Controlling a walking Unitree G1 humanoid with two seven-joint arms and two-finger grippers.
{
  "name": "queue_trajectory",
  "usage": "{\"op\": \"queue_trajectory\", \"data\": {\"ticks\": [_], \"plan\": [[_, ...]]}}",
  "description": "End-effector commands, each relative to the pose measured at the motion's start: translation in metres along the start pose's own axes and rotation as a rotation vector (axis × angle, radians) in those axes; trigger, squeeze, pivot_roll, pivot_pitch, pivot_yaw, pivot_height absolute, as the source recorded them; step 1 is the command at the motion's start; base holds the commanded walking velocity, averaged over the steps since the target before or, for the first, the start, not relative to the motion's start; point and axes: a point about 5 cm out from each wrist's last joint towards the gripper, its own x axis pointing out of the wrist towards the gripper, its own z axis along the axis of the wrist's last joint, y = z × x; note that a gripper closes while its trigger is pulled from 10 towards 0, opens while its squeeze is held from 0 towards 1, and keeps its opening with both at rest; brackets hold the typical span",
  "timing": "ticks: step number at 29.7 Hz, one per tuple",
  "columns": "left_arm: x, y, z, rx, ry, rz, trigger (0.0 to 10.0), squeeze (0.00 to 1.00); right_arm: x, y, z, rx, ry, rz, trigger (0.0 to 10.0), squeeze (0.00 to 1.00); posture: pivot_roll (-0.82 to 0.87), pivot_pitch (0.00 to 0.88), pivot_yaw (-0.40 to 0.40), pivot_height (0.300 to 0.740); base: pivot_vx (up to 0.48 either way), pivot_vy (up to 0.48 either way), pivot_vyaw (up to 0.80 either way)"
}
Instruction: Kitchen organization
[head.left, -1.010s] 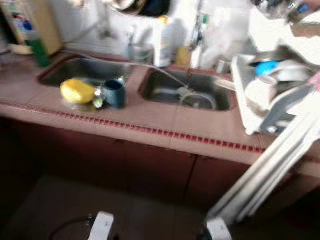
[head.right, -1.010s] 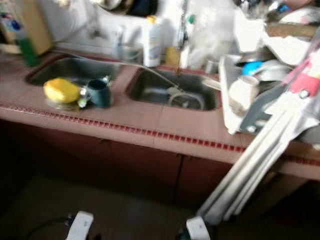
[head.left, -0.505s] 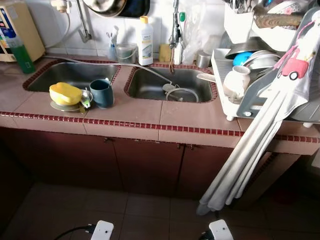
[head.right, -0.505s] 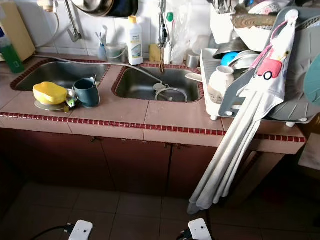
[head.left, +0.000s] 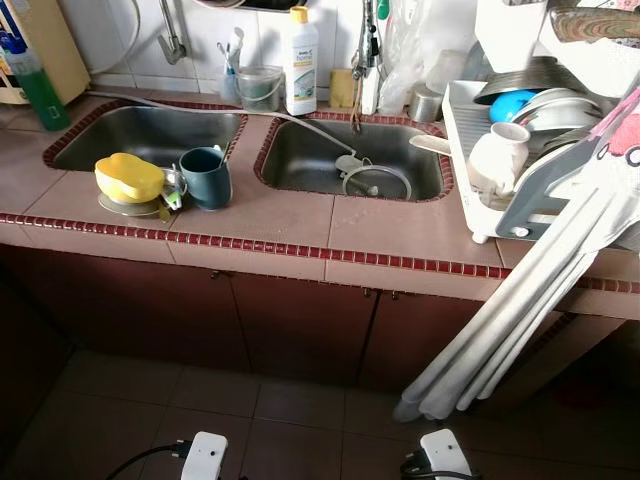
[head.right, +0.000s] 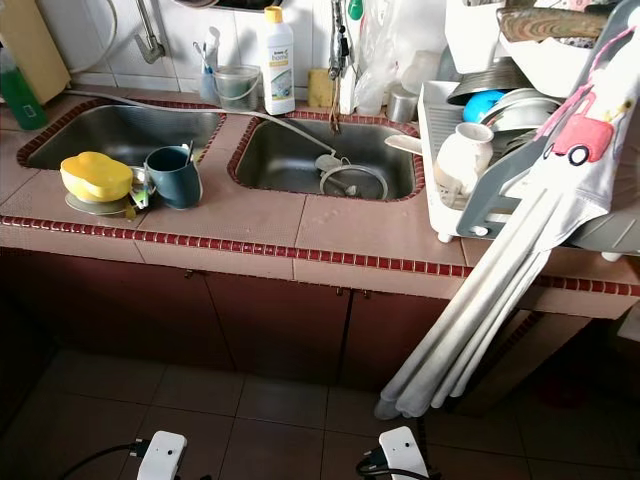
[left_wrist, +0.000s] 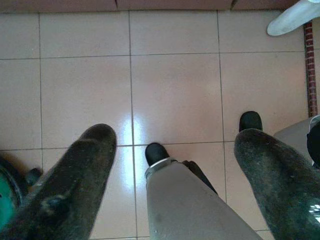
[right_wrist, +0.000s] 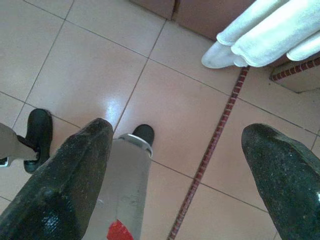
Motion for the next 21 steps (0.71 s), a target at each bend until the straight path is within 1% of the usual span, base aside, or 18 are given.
{"op": "queue_trajectory", "data": {"ticks": [1,4,5,6,7,13,14,15,16,17,18,21], "plan": [[0.000,0.001,0.000,0.010,0.001,0.006,10.0,1.00,0.000,-0.001,0.000,0.006,-0.012,-0.005,10.0,1.00,-0.16,0.000,0.003,0.740,0.000,0.000,0.00],[0.000,0.002,0.001,0.024,-0.004,0.011,10.0,1.00,-0.001,-0.002,0.000,-0.005,-0.006,-0.021,10.0,1.00,-0.16,0.000,0.005,0.740,0.000,0.000,0.00],[0.000,0.001,0.001,0.025,-0.004,0.008,10.0,0.48,-0.001,-0.002,0.000,0.005,-0.009,-0.015,10.0,1.00,-0.16,0.000,0.005,0.740,0.000,0.000,0.00],[0.000,0.001,0.001,0.024,-0.004,0.007,10.0,0.48,-0.001,-0.002,0.000,0.012,-0.011,-0.011,10.0,1.00,-0.16,0.000,0.005,0.740,0.000,0.000,0.00],[0.000,0.001,0.001,0.028,-0.004,0.005,10.0,0.00,-0.001,-0.002,-0.001,0.012,-0.012,-0.010,10.0,1.00,-0.16,0.000,0.006,0.740,0.000,0.000,0.00],[0.000,0.000,0.003,0.034,-0.020,0.006,10.0,0.00,-0.001,-0.001,0.001,-0.005,-0.023,-0.023,10.0,1.00,-0.16,0.000,0.006,0.740,0.000,0.000,0.00],[0.001,0.000,0.004,0.033,-0.025,0.005,10.0,0.00,-0.001,-0.001,0.001,0.008,-0.027,-0.015,10.0,1.00,-0.16,0.000,0.006,0.740,0.000,0.000,0.00],[0.001,0.000,0.006,0.037,-0.033,0.006,10.0,0.00,0.000,0.000,0.003,0.017,-0.038,-0.007,10.0,0.81,-0.16,0.000,0.007,0.740,0.000,0.000,0.00],[0.001,0.000,0.007,0.040,-0.039,0.007,10.0,0.00,0.000,0.000,0.004,0.023,-0.044,-0.001,10.0,0.81,-0.16,0.000,0.007,0.740,0.000,0.000,0.00],[0.002,-0.001,0.011,0.042,-0.056,0.005,10.0,0.00,0.000,-0.001,0.006,0.016,-0.052,-0.008,10.0,0.00,-0.16,0.000,0.007,0.740,0.000,0.000,0.00],[0.002,-0.001,0.012,0.041,-0.064,0.002,10.0,0.00,0.000,-0.001,0.007,0.014,-0.054,-0.012,10.0,0.00,-0.16,0.000,0.007,0.740,0.000,0.000,0.00],[0.004,-0.002,0.024,0.050,-0.117,-0.007,10.0,0.00,0.002,-0.004,0.019,0.011,-0.108,-0.018,10.0,0.00,-0.16,0.000,0.004,0.740,0.000,0.000,0.00]]}}
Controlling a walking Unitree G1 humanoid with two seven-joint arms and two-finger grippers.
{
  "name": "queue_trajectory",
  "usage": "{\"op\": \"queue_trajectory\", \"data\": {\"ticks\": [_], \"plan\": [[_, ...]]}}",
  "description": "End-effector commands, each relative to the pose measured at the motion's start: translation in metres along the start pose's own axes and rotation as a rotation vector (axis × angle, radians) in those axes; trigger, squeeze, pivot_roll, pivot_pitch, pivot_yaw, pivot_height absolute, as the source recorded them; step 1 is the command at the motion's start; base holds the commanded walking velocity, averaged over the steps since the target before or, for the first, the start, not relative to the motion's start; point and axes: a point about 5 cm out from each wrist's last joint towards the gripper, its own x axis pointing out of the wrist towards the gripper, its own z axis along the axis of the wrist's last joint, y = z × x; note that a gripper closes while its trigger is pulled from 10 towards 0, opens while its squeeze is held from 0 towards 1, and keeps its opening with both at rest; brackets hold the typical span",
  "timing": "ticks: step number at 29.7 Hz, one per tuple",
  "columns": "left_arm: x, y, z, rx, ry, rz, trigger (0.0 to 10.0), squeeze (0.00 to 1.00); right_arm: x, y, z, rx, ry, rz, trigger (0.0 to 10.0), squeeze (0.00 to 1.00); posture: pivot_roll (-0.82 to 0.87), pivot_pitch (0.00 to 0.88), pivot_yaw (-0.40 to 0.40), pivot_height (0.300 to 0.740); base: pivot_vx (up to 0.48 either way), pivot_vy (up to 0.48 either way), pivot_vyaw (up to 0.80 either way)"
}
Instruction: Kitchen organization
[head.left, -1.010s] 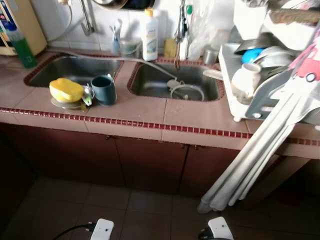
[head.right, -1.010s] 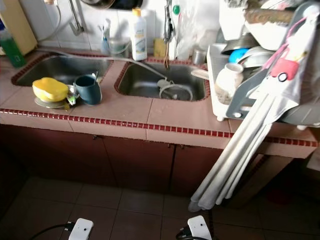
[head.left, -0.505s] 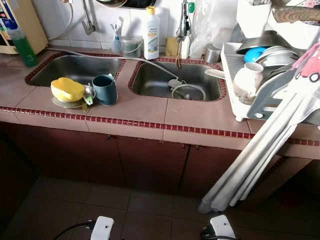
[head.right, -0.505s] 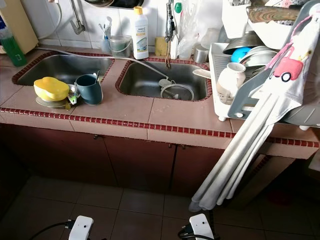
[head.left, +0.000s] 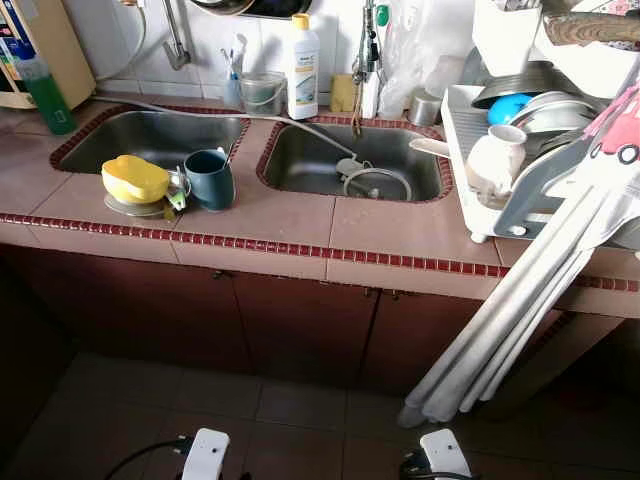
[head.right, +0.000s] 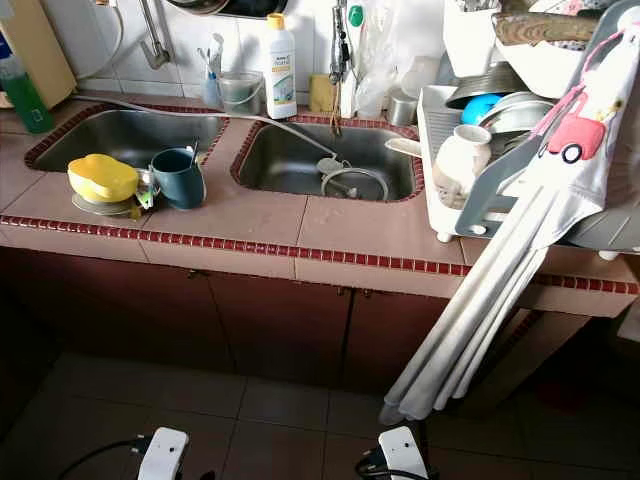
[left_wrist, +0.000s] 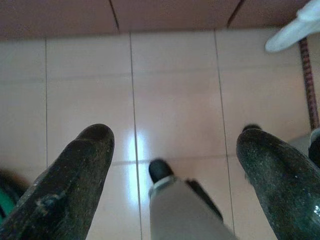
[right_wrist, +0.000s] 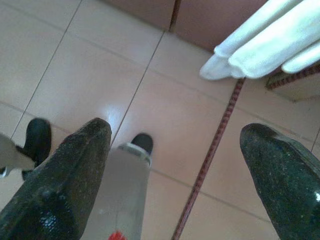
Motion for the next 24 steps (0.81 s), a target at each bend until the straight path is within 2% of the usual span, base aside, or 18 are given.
{"op": "queue_trajectory", "data": {"ticks": [1,4,5,8,10,11,13,15,16,17,19,21,24], "plan": [[0.003,-0.001,0.016,0.015,-0.072,-0.013,10.0,0.00,0.003,-0.004,0.018,0.015,-0.081,-0.016,10.0,0.00,-0.16,0.000,0.000,0.740,0.000,0.000,0.00],[0.005,0.001,0.030,0.012,-0.140,-0.022,10.0,0.00,0.005,-0.005,0.031,-0.001,-0.137,-0.016,10.0,0.00,-0.16,0.000,-0.002,0.740,0.000,0.000,0.00],[0.005,0.003,0.042,0.016,-0.204,-0.029,10.0,0.00,0.006,-0.006,0.040,-0.003,-0.183,-0.013,10.0,0.00,-0.16,0.000,-0.003,0.740,0.000,0.000,0.00],[0.004,0.006,0.060,0.031,-0.302,-0.046,10.0,0.00,0.006,-0.008,0.057,0.002,-0.269,-0.007,10.0,0.00,-0.16,0.000,-0.008,0.740,0.000,0.000,0.00],[-0.001,0.013,0.074,0.031,-0.408,-0.054,10.0,0.00,0.004,-0.010,0.076,-0.007,-0.379,0.006,10.0,0.00,-0.15,0.000,-0.012,0.740,0.000,0.000,0.00],[-0.002,0.015,0.076,0.030,-0.427,-0.053,10.0,0.00,0.003,-0.010,0.079,-0.009,-0.399,0.009,10.0,0.00,-0.15,0.000,-0.012,0.740,0.000,0.000,0.00],[-0.006,0.017,0.086,0.053,-0.507,-0.077,10.0,0.00,-0.001,-0.014,0.096,-0.006,-0.507,0.026,10.0,0.00,-0.14,0.000,-0.020,0.740,0.000,0.000,0.00],[-0.008,0.018,0.091,0.062,-0.538,-0.078,10.0,0.00,-0.002,-0.015,0.103,-0.011,-0.542,0.032,10.0,0.00,-0.14,0.000,-0.023,0.740,0.000,0.000,0.00],[-0.010,0.018,0.098,0.069,-0.578,-0.089,10.0,0.00,-0.005,-0.017,0.111,-0.013,-0.589,0.045,10.0,0.00,-0.14,0.000,-0.022,0.740,0.000,0.000,0.00],[-0.010,0.018,0.098,0.069,-0.578,-0.089,10.0,0.00,-0.005,-0.017,0.111,-0.013,-0.589,0.045,10.0,0.00,-0.14,0.000,-0.022,0.740,0.000,0.000,0.00],[-0.017,0.014,0.116,0.096,-0.681,-0.136,10.0,0.00,-0.012,-0.013,0.132,-0.025,-0.704,0.101,10.0,0.00,-0.15,0.000,-0.020,0.740,0.000,0.000,0.00],[-0.018,0.011,0.122,0.103,-0.706,-0.152,10.0,0.00,-0.014,-0.011,0.138,-0.016,-0.731,0.131,10.0,0.00,-0.15,0.000,-0.018,0.740,0.000,0.000,0.00],[-0.023,0.002,0.139,0.164,-0.774,-0.218,10.0,0.00,-0.023,-0.002,0.152,-0.069,-0.806,0.221,10.0,0.00,-0.16,0.000,-0.013,0.740,0.000,0.000,0.00]]}}
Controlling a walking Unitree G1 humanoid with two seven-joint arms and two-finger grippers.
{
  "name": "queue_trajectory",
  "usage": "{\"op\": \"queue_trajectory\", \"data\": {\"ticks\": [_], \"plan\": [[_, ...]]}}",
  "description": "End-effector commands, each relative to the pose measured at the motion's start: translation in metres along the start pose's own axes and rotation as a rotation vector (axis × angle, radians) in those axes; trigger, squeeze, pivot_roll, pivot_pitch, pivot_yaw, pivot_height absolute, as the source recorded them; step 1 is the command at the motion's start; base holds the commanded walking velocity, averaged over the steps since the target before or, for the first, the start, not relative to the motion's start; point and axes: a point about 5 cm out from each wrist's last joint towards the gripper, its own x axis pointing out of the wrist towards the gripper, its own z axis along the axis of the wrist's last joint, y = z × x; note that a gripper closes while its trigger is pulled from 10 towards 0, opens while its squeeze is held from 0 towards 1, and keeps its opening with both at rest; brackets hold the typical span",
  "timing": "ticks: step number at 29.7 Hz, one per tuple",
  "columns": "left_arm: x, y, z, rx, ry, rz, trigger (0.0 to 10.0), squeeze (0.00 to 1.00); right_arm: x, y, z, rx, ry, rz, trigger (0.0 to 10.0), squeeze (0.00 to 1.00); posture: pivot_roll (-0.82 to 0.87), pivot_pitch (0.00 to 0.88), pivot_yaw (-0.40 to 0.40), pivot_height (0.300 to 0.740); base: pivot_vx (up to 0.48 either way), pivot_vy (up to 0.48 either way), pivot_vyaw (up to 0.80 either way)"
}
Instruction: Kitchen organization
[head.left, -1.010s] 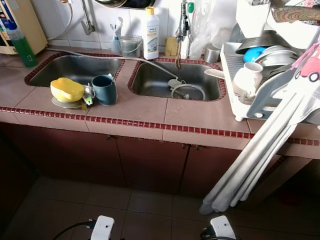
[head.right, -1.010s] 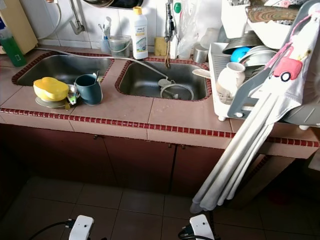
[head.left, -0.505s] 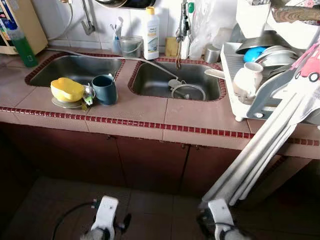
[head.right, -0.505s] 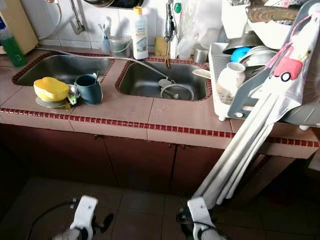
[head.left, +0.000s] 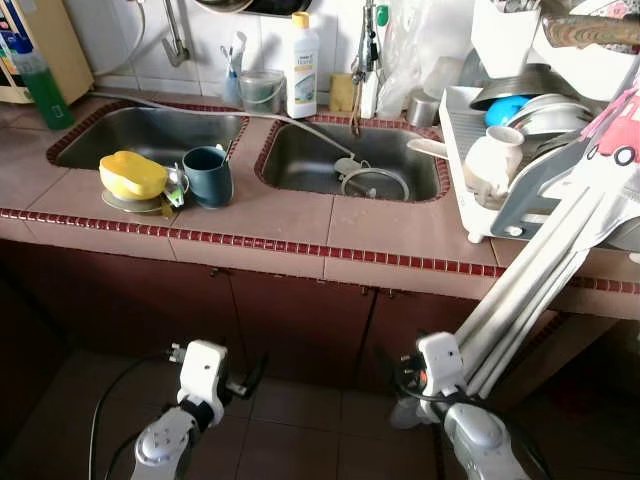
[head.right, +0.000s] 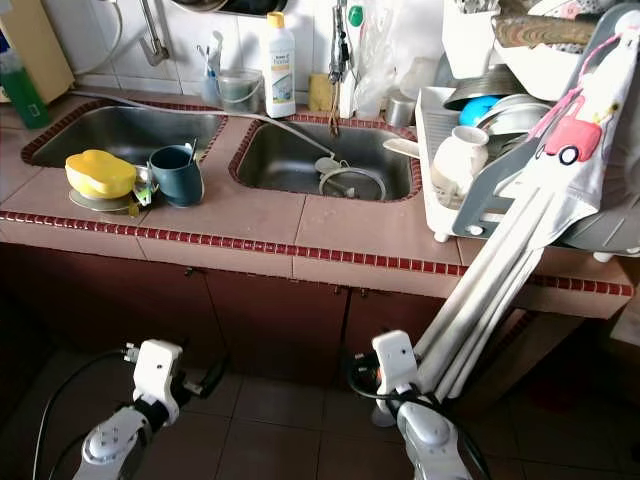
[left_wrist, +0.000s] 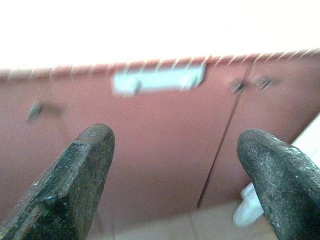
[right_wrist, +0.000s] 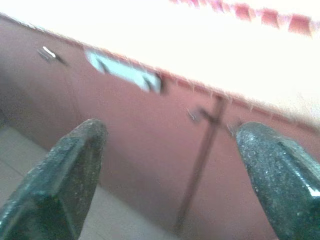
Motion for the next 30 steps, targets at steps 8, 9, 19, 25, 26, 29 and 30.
{"op": "queue_trajectory", "data": {"ticks": [8,9,19,25,26,29,30], "plan": [[0.026,-0.009,0.044,-0.012,-0.150,-0.108,10.0,0.00,0.011,0.012,0.046,-0.041,-0.179,0.131,10.0,0.00,-0.19,0.000,0.003,0.740,0.000,0.000,0.00],[0.026,-0.009,0.044,-0.012,-0.150,-0.108,10.0,0.00,0.011,0.012,0.046,-0.041,-0.179,0.131,10.0,0.00,-0.19,0.000,0.003,0.740,0.000,0.000,0.00],[0.051,0.000,0.104,-0.018,-0.302,0.000,10.0,0.00,0.026,-0.012,0.113,-0.046,-0.405,-0.062,10.0,0.00,-0.21,0.000,0.015,0.740,0.000,0.000,0.00],[0.055,0.013,0.128,-0.121,-0.312,0.109,10.0,0.00,0.023,-0.033,0.139,-0.004,-0.490,-0.296,10.0,0.00,-0.21,0.000,0.017,0.740,0.000,0.000,0.00],[0.054,0.015,0.130,-0.128,-0.316,0.123,10.0,0.00,0.023,-0.033,0.141,0.000,-0.495,-0.312,10.0,0.00,-0.21,0.000,0.017,0.740,0.000,0.000,0.00],[0.053,0.022,0.139,-0.088,-0.359,0.167,10.0,0.00,0.022,-0.034,0.141,0.004,-0.494,-0.342,10.0,0.00,-0.20,0.000,0.010,0.740,0.000,0.000,0.00],[0.055,0.025,0.145,-0.074,-0.372,0.162,10.0,0.00,0.023,-0.035,0.141,0.005,-0.489,-0.360,10.0,0.00,-0.19,0.000,0.000,0.740,0.000,0.000,0.00]]}}
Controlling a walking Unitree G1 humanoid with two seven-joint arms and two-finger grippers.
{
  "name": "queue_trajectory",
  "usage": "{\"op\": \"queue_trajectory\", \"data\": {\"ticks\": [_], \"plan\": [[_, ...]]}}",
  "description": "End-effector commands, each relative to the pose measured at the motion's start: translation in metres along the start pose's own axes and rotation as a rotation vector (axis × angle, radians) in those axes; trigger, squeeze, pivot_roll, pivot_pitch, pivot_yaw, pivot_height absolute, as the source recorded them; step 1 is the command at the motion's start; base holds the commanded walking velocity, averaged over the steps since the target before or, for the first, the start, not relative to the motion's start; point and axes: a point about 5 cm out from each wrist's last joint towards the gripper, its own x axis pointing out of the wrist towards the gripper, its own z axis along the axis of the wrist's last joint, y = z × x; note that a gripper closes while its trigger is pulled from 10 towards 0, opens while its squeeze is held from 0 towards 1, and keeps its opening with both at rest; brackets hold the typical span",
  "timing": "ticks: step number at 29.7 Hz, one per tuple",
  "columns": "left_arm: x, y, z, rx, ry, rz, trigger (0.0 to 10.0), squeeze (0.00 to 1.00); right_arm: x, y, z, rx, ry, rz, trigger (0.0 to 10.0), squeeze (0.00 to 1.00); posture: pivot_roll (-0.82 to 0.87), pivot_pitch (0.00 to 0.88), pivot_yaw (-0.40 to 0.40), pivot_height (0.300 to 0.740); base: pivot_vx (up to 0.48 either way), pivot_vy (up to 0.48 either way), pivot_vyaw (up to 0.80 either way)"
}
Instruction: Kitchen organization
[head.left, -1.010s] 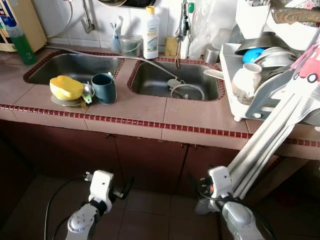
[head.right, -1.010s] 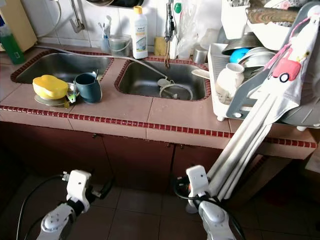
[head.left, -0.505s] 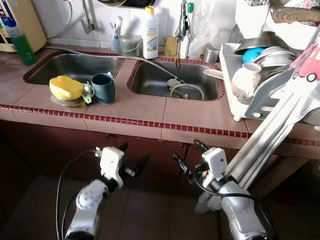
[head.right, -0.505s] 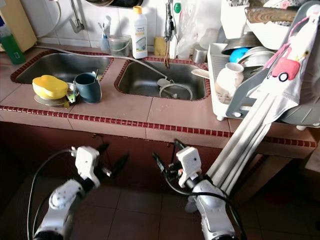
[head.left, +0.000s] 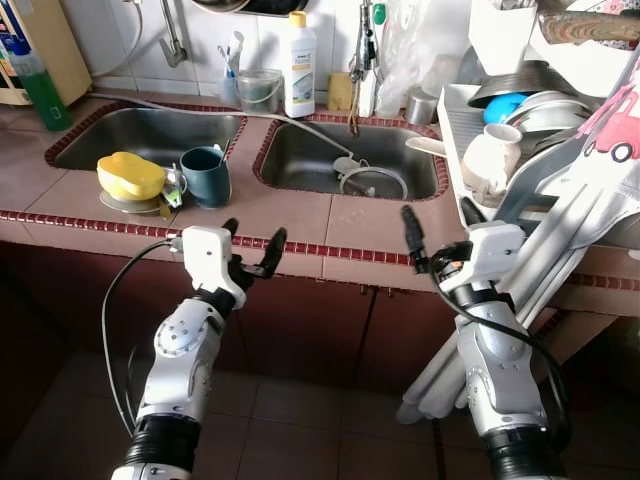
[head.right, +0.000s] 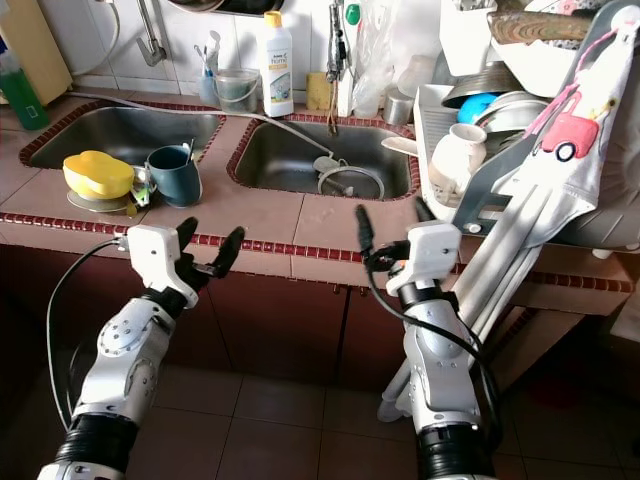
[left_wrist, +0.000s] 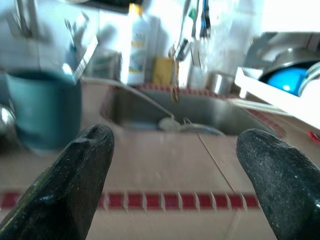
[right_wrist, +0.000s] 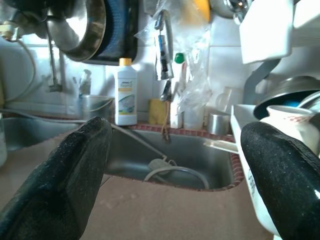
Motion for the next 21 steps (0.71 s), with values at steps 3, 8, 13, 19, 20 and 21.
{"op": "queue_trajectory", "data": {"ticks": [3,8,13,19,20,21], "plan": [[0.010,0.005,0.020,0.047,-0.060,-0.017,10.0,0.00,0.003,-0.001,0.004,-0.013,-0.003,-0.040,10.0,0.00,-0.18,0.000,-0.006,0.740,0.000,0.000,0.00],[0.008,0.008,0.032,0.121,-0.069,-0.055,10.0,0.00,0.004,-0.006,0.009,-0.048,0.004,-0.047,10.0,0.00,-0.20,0.000,0.020,0.740,0.000,0.000,0.00],[0.000,0.010,0.034,0.091,-0.079,0.001,10.0,0.00,-0.002,-0.007,0.010,-0.058,0.002,-0.062,10.0,0.00,-0.21,0.000,0.035,0.740,0.000,0.000,0.00],[-0.014,0.005,0.025,0.044,-0.081,0.076,10.0,0.00,-0.016,-0.005,0.008,-0.081,0.001,-0.152,10.0,0.00,-0.23,0.000,0.044,0.740,0.000,0.000,0.00],[-0.016,0.005,0.024,0.036,-0.078,0.078,10.0,0.00,-0.017,-0.004,0.008,-0.082,0.005,-0.152,10.0,0.00,-0.23,0.000,0.044,0.740,0.000,0.000,0.00],[-0.018,0.004,0.023,0.031,-0.070,0.081,10.0,0.00,-0.019,-0.003,0.007,-0.082,0.010,-0.152,10.0,0.00,-0.23,0.000,0.044,0.740,0.000,0.000,0.00]]}}
